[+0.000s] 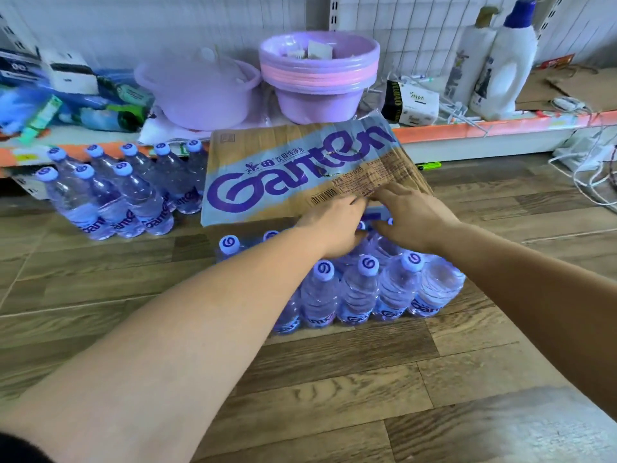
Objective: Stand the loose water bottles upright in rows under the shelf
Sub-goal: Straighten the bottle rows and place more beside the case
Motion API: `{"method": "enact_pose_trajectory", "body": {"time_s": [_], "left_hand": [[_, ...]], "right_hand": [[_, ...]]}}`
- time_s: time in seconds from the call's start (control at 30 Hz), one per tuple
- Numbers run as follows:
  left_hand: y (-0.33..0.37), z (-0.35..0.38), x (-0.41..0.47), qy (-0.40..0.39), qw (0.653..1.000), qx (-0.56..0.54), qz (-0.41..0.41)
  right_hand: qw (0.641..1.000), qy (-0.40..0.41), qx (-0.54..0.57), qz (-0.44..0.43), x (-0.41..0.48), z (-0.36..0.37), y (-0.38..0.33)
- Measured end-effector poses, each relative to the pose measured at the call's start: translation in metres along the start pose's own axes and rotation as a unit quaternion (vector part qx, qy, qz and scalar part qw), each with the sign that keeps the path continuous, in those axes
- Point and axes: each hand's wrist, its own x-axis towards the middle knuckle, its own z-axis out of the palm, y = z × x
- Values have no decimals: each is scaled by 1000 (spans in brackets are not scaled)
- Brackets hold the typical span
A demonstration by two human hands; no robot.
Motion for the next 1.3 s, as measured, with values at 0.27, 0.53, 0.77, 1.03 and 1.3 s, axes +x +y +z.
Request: {"method": "enact_pose_trajectory", "body": {"time_s": [0.27,0.53,0.77,1.03,1.3], "left_hand": [[-186,-37,-82,-35,986,53,-153],[-370,-68,-157,-4,956,37,-291],[-471,-64,-140,-16,963,52,-263],[-496,-34,-126,50,960,19,-276],[-452,-24,-145,56,980,59,-184]], "right_hand": [[992,-37,32,-114,95,10,-161],[981,-88,12,-175,180,43,-302],[984,-99,30,-142,265,65,-381],[996,-14,33,-86,296,95,-413],[995,-30,67,-71,267,92,-407]]}}
